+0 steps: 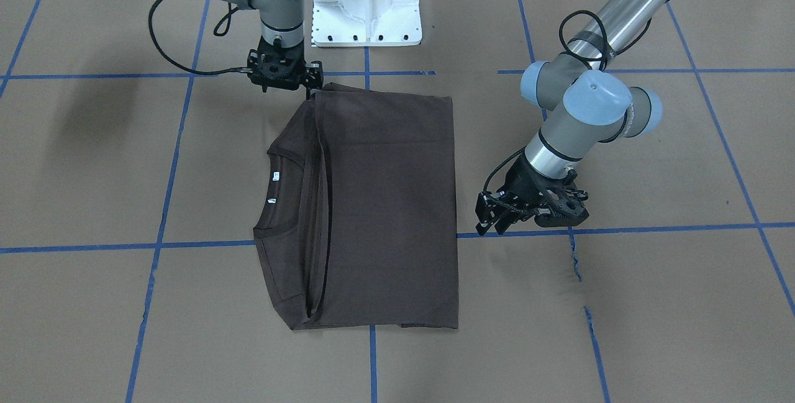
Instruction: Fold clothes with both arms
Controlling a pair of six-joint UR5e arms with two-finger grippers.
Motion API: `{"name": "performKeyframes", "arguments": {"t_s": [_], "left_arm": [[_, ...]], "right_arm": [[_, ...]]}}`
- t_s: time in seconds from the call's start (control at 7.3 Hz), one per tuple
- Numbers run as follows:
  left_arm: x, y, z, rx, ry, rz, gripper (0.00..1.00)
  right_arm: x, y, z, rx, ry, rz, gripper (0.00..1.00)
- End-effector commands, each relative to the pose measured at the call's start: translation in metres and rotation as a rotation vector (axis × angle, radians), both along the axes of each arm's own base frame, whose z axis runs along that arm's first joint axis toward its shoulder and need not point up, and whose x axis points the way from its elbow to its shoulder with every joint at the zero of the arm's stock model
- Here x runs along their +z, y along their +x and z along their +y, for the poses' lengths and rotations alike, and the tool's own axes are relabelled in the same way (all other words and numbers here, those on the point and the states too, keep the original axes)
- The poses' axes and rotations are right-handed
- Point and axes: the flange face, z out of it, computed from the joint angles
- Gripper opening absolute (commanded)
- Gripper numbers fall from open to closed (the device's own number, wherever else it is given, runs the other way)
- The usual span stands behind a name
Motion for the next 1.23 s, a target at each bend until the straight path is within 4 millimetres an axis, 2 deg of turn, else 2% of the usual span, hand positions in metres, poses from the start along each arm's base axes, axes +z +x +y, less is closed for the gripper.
{"name": "performKeyframes", "arguments": {"t_s": [0.0,0.27,0.41,0.55,0.68,0.82,0.96,1.1], "left_arm": [[-0.002,-0.001,0.001,-0.001,0.002,0.003,0.48],[-0.004,-0.003,0.001,-0.002,0.007,0.006,0.48],[-0.004,-0.003,0.001,-0.002,0.007,0.006,0.48],[-0.005,-0.002,0.001,-0.002,0.008,0.007,0.48],[-0.004,-0.003,0.001,-0.004,0.008,0.006,0.48],[-0.006,-0.002,0.001,-0.004,0.009,0.007,0.48],[-0.006,-0.003,0.001,-0.004,0.009,0.007,0.48],[-0.008,-0.004,0.002,-0.004,0.011,0.011,0.48]], "right_arm": [[-0.009,0.011,0.001,0.024,-0.008,-0.027,1.0],[-0.038,-0.004,-0.005,0.211,-0.085,-0.08,1.0],[-0.039,-0.008,-0.005,0.272,-0.106,-0.083,1.0],[-0.042,-0.013,-0.001,0.417,-0.188,-0.126,1.0],[-0.042,-0.02,0.009,0.508,-0.226,-0.16,0.93],[-0.041,-0.026,0.015,0.582,-0.284,-0.166,0.81],[-0.036,-0.031,0.016,0.631,-0.324,-0.159,0.73],[-0.031,-0.036,0.015,0.641,-0.334,-0.159,0.73]]}}
